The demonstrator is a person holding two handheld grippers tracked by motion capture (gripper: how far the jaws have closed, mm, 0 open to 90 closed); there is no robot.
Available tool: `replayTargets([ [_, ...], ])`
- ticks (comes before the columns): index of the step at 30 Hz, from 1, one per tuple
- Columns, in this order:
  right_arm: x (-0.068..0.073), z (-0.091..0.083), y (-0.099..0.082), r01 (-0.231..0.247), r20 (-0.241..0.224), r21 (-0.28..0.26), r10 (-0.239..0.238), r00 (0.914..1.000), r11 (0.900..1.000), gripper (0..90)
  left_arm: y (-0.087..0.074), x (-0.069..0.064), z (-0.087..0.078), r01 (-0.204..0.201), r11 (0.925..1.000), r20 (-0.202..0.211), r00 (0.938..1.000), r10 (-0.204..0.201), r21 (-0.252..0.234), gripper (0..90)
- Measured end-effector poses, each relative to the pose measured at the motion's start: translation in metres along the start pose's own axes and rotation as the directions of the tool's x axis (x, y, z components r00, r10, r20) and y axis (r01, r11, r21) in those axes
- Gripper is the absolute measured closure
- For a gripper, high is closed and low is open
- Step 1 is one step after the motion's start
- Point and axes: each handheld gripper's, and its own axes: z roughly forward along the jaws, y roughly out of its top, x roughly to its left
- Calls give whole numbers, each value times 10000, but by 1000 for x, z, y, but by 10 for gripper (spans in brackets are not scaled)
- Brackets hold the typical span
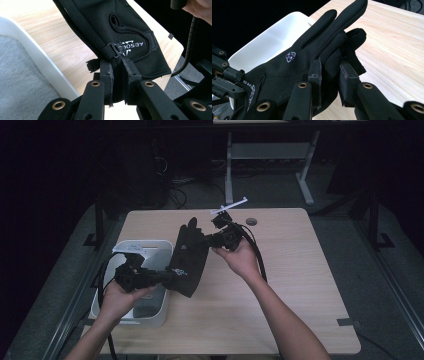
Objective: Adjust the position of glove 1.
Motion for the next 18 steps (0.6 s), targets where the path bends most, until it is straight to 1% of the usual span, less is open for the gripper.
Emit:
replayTargets([
  [5, 4, 6, 3, 80, -76, 69, -79, 9999, 9999, 742, -3, 4, -4, 106, 9999, -43, 9999, -106, -35, 801],
  [6, 4, 7, 4, 58, -87, 75, -57, 9999, 10000, 742, -3, 5, -6, 48, 10000, -66, 10000, -48, 1, 801],
  [10, 7, 11, 6, 28, -129, 84, -27, 9999, 10000, 742, -4, 6, -8, 87, 10000, -86, 9999, -88, -13, 801],
  [12, 7, 13, 7, 89, -145, 92, -88, 9999, 9999, 742, -5, 8, -10, 114, 9999, -80, 9999, -114, -19, 801],
  [18, 12, 20, 12, 175, -231, 111, -172, 9996, 9998, 742, -9, 13, -17, 261, 9996, -157, 9995, -263, -112, 801],
])
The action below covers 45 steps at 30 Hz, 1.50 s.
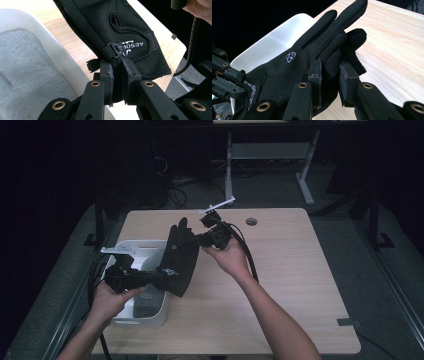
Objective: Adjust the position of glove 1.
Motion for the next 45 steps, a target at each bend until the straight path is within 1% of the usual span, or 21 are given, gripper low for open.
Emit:
replayTargets([
  [3, 2, 4, 2, 60, -28, 19, -60, 10000, 10000, 742, -2, 3, -4, 61, 10000, -49, 10000, -61, -20, 802],
  [6, 5, 9, 5, 70, -58, 29, -69, 10000, 10000, 742, -4, 6, -7, 31, 10000, -115, 9999, -31, -4, 802],
  [7, 6, 11, 6, 177, -50, 5, -177, 9998, 9998, 742, -5, 7, -8, 61, 10000, -133, 9999, -62, -13, 801],
  [9, 9, 13, 7, 95, -63, 31, -95, 9999, 10000, 742, -6, 9, -10, 125, 9999, -147, 9998, -125, -16, 802],
  [10, 9, 15, 8, 167, -61, 29, -167, 9998, 9999, 742, -7, 10, -11, 143, 9999, -158, 9998, -144, -22, 802],
  [14, 13, 21, 11, 113, -139, 100, -111, 9998, 9999, 742, -10, 13, -15, 243, 9997, -213, 9995, -244, -48, 802],
  [15, 13, 23, 12, 184, -149, 71, -183, 9997, 9998, 742, -10, 14, -16, 239, 9997, -245, 9994, -239, -36, 802],
  [16, 15, 24, 13, 90, -174, 92, -89, 9998, 9999, 742, -11, 15, -17, 278, 9996, -257, 9993, -279, -67, 802],
  [18, 17, 27, 14, 125, -171, 106, -124, 9998, 9999, 741, -12, 16, -19, 283, 9996, -271, 9992, -285, -65, 802],
  [19, 17, 28, 15, 218, -171, 82, -216, 9996, 9997, 742, -13, 17, -20, 312, 9995, -300, 9991, -314, -67, 802],
  [24, 22, 34, 19, 251, -273, 102, -248, 9993, 9996, 742, -16, 21, -26, 387, 9992, -408, 9984, -391, -99, 802],
  [25, 23, 36, 20, 198, -269, 162, -193, 9995, 9997, 742, -17, 22, -26, 402, 9991, -424, 9983, -406, -105, 802],
  [27, 24, 39, 21, 316, -292, 155, -311, 9991, 9994, 741, -19, 23, -28, 492, 9987, -471, 9976, -498, -133, 802],
  [28, 25, 42, 21, 265, -300, 190, -259, 9992, 9995, 741, -20, 25, -29, 441, 9990, -479, 9979, -446, -120, 802],
  [31, 27, 48, 23, 306, -374, 158, -300, 9989, 9994, 741, -23, 27, -32, 552, 9983, -549, 9969, -560, -158, 802],
  [33, 28, 52, 23, 298, -436, 210, -289, 9986, 9993, 741, -24, 29, -34, 557, 9984, -596, 9966, -563, -106, 802],
  [36, 29, 58, 23, 321, -505, 259, -308, 9982, 9991, 741, -27, 31, -36, 637, 9978, -624, 9960, -647, -180, 802],
  [42, 31, 67, 23, 300, -600, 370, -277, 9978, 9989, 741, -32, 35, -39, 684, 9976, -697, 9952, -692, -129, 802],
  [45, 32, 70, 23, 316, -612, 451, -288, 9977, 9985, 741, -35, 36, -40, 772, 9969, -707, 9944, -780, -140, 802],
])
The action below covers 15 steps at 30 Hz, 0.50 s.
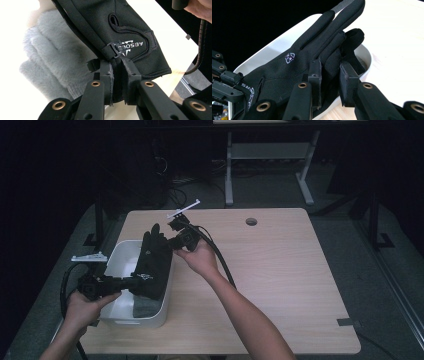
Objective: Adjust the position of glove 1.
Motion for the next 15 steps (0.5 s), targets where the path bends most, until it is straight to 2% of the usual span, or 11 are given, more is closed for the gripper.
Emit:
replayTargets([
  [15, 2, 21, -2, -8, -144, 273, 12, 9999, 9996, 738, -12, 11, -1, 264, 9995, -132, 9996, -262, 164, 801],
])
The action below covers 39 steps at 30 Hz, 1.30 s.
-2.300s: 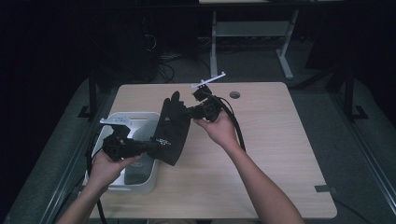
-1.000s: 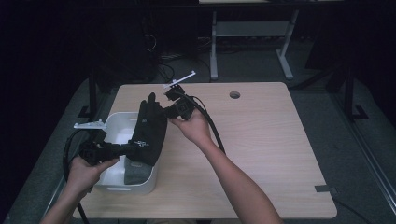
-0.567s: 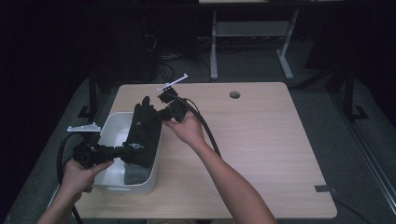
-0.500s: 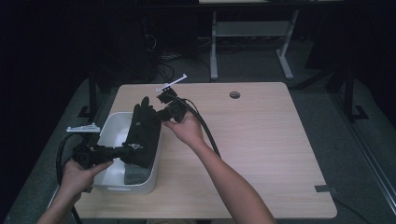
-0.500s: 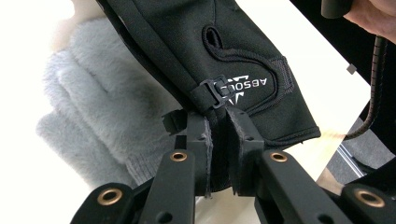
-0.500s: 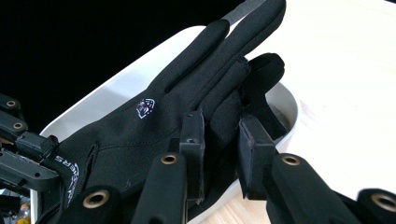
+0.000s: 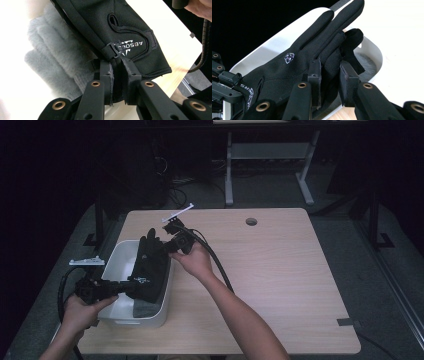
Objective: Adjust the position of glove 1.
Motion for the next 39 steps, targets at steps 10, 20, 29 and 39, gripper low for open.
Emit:
replayTargets([
  [10, -2, 15, -2, 51, -42, 318, -50, 10000, 9995, 735, -9, 7, 6, 241, 9996, -49, 9997, -240, 126, 798],
  [20, -3, 25, -6, 62, 113, 670, -69, 9999, 9977, 698, -15, 9, 13, 303, 9988, -110, 9995, -299, 378, 769],
  [29, -8, 18, -7, -61, 378, 648, 37, 9993, 9979, 619, -15, 10, 14, 256, 9984, -324, 9992, -240, 505, 692],
  [39, -9, 6, -7, 5, 507, 495, -30, 9987, 9988, 578, -11, 9, 5, 247, 9994, -468, 9986, -234, 258, 616],
])
